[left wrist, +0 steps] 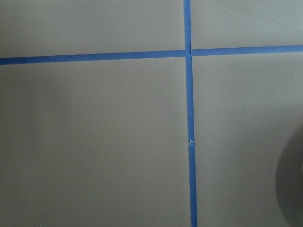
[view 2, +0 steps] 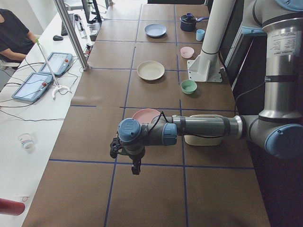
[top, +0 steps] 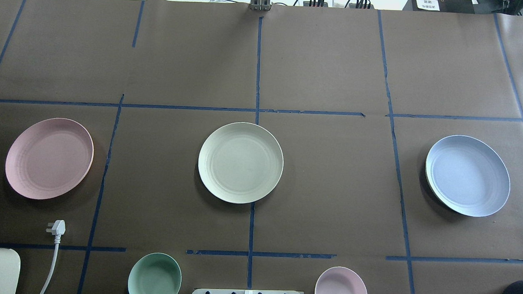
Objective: Stack three plates with pink and blue
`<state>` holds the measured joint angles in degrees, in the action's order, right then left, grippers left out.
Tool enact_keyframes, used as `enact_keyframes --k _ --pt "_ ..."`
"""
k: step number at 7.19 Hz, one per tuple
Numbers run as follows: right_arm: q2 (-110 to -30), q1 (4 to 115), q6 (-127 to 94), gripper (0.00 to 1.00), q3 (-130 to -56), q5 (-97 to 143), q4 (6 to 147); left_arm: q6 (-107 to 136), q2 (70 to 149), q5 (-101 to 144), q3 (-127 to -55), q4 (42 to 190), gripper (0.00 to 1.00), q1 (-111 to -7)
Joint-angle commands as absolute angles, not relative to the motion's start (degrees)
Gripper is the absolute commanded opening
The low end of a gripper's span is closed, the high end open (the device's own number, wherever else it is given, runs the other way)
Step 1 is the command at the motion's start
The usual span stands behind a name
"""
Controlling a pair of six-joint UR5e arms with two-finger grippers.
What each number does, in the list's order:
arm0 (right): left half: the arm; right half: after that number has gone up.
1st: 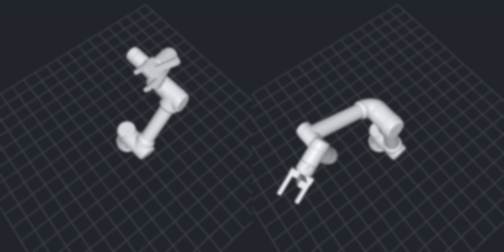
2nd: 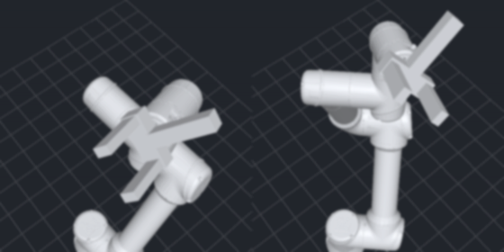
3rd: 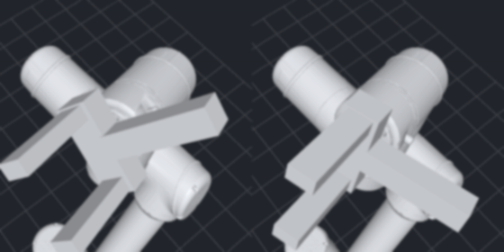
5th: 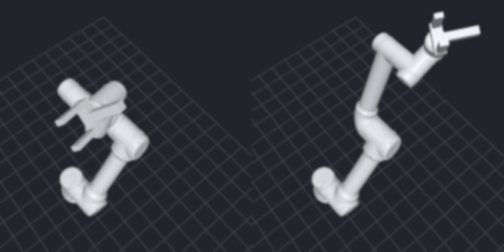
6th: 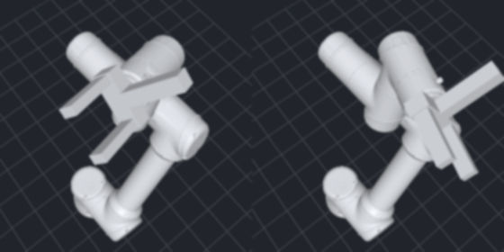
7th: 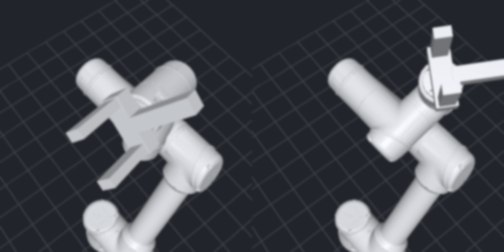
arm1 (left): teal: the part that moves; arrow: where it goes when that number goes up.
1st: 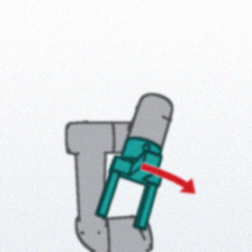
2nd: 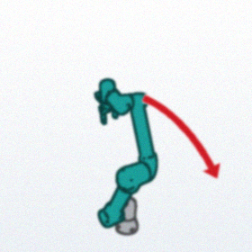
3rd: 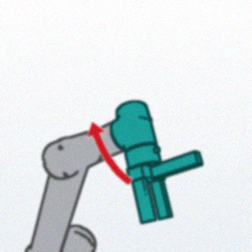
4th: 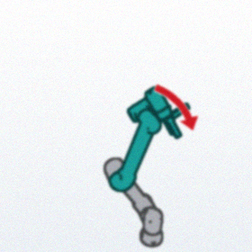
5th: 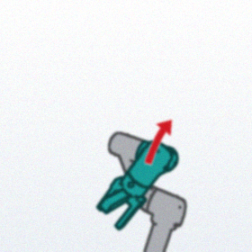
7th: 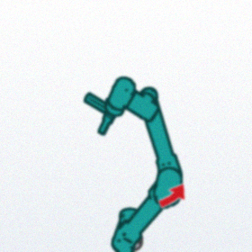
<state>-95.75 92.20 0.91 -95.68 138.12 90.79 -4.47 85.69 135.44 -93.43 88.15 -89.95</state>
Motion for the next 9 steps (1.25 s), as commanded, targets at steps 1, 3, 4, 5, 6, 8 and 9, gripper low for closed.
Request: enact_keyframes --k 1,3,4,5,6,8,9 --pt "-95.63 92.2 0.88 1.0 -96.06 138.08 90.79 -4.4 85.69 135.53 -93.34 88.15 1.0 -89.91" --pt "-95.45 92.2 0.79 1.0 -96.15 138.16 90.79 -3.87 85.17 135.79 -94.47 88.24 1.0 -90.0" --pt "-95.45 92.2 0.79 1.0 -96.33 138.25 90.79 0.57 84.64 135.7 -97.61 88.68 1.0 -89.91" --pt "-95.28 92.2 0.62 1.0 -96.33 138.43 90.79 8.1 83.16 135.7 -99.47 94.08 1.0 -88.78" --pt "-95.01 92.2 0.62 1.0 -96.24 138.34 90.79 17.14 80.01 135.7 -99.32 104.66 1.0 -83.37" --pt "-94.66 92.2 0.62 1.0 -96.33 138.43 90.79 40.06 77.88 135.01 -98.44 122.18 1.0 -71.16" --pt "-94.22 92.2 0.62 1.0 -96.33 138.43 90.79 46.69 77.78 134.3 -97.39 127.48 1.0 -66.32"
